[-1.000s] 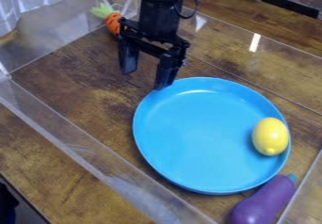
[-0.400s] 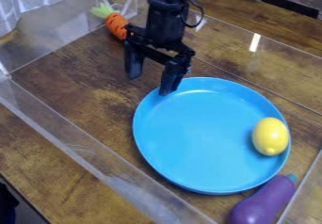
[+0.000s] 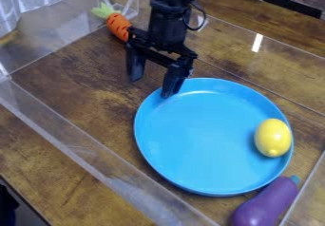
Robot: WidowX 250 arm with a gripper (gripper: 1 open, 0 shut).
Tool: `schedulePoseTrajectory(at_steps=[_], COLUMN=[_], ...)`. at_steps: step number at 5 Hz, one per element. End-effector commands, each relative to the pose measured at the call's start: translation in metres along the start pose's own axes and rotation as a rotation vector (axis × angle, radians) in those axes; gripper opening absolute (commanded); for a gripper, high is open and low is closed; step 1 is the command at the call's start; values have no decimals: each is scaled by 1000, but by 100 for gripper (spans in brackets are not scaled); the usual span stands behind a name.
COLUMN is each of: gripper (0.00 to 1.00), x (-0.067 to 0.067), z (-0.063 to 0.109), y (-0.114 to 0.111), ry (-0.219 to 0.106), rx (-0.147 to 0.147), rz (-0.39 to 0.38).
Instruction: Remove the purple eggplant from the blue tray and put it on the table
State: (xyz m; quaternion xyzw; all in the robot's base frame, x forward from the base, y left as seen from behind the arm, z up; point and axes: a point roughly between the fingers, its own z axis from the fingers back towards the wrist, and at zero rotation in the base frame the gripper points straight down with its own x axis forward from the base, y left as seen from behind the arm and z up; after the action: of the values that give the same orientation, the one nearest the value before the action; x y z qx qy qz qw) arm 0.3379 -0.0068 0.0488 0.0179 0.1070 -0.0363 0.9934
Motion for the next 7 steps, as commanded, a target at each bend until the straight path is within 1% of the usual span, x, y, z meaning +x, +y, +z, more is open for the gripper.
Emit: schedulePoseTrajectory(at_steps=[1, 3, 5, 6, 7], gripper=[100, 100, 100, 100, 100], x=[9, 12, 8, 4, -1], z=[18, 16, 10, 7, 7], y=[-5, -6, -23, -36, -55], ry=[-64, -63, -65, -71, -94], rx=[13, 20, 20, 19, 20], rz=[-15, -12, -33, -50, -82])
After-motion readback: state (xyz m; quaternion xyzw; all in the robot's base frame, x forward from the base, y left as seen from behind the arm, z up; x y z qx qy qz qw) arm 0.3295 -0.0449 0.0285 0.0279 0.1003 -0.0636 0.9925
